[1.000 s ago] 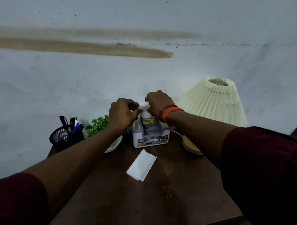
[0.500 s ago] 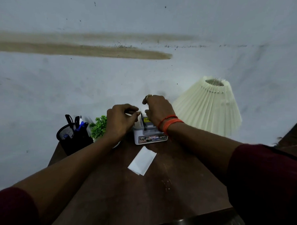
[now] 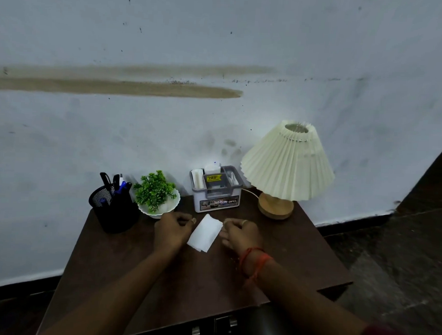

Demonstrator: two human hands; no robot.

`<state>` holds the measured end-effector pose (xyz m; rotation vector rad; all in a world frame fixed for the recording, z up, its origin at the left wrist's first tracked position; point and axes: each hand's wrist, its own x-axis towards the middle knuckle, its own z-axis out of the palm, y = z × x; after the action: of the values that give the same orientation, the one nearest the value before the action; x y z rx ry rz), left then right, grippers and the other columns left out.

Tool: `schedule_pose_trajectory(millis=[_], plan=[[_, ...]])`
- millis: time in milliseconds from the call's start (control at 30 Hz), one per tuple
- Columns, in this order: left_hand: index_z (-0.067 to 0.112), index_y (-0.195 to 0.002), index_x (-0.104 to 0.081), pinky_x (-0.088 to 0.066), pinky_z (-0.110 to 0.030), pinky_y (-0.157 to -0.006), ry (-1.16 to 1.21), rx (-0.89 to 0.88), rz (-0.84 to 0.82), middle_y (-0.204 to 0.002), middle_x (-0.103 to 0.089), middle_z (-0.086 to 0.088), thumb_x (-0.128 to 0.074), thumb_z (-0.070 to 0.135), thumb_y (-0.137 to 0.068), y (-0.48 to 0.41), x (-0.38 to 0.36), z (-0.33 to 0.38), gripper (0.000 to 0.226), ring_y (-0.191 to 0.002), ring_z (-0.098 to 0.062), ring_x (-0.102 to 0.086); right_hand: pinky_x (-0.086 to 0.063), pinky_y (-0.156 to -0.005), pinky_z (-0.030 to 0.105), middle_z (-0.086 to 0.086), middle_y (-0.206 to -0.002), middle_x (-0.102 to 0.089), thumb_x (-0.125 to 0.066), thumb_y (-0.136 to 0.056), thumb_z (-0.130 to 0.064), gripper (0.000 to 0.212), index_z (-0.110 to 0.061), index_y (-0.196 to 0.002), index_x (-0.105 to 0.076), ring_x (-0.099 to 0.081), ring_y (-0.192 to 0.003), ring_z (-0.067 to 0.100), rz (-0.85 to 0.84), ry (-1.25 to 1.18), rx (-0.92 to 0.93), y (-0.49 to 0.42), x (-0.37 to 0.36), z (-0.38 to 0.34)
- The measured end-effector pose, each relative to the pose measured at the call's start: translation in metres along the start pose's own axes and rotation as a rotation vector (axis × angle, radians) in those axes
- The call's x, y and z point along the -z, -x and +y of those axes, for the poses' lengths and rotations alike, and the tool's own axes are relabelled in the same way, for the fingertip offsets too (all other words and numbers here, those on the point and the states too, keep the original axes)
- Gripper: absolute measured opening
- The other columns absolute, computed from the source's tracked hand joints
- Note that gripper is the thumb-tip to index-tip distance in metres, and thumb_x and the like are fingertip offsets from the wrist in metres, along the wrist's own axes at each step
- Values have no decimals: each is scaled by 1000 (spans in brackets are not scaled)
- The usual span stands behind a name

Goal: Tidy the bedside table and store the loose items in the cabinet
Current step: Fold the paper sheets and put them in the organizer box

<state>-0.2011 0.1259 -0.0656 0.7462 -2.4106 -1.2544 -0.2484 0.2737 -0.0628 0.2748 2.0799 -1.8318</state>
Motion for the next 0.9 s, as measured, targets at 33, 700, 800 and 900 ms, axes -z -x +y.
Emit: schedule_pose_trajectory(millis=[33, 700, 800, 900], plan=[[12, -96, -77, -48, -22, -80, -5, 0, 6, -93, -76, -4, -74, 23, -81, 0, -1, 1, 19, -85, -15, -69, -55, -73, 32, 11, -94, -72, -54, -90, -12, 17, -21, -77, -61, -71, -87, 22, -13, -68, -68, 0, -1, 4], [27, -86, -75, -60, -39, -74, -69, 18, -78, -66, -74, 8, -74, 26, -65, -6, -22, 5, 21, -67, -14, -72, -51, -60, 25, 6, -75, -61, -49, -94, -9, 10, -5, -98, -58, -62, -66, 13, -70, -347, -200, 6, -5, 15], [26, -90, -72, -60, -37, -70, -33, -122, -98, -63, -72, 11, -72, 17, -72, 6, -16, 15, 20, -54, -5, -69, -53, -54, 25, 8, -78, -61, -48, -96, -11, 11, -5, -99, -56, -62, -67, 15, -153, -447, -287, 16, -2, 12], [30, -87, -71, -59, -27, -69, -40, -290, -136, -69, -71, 13, -74, 13, -72, 16, -7, 27, 23, -60, 2, -67, -56, -60, 32, 14, -86, -65, -44, -98, -28, 28, -4, -97, -59, -65, -75, 20, -249, -591, -377, 30, 2, 9]])
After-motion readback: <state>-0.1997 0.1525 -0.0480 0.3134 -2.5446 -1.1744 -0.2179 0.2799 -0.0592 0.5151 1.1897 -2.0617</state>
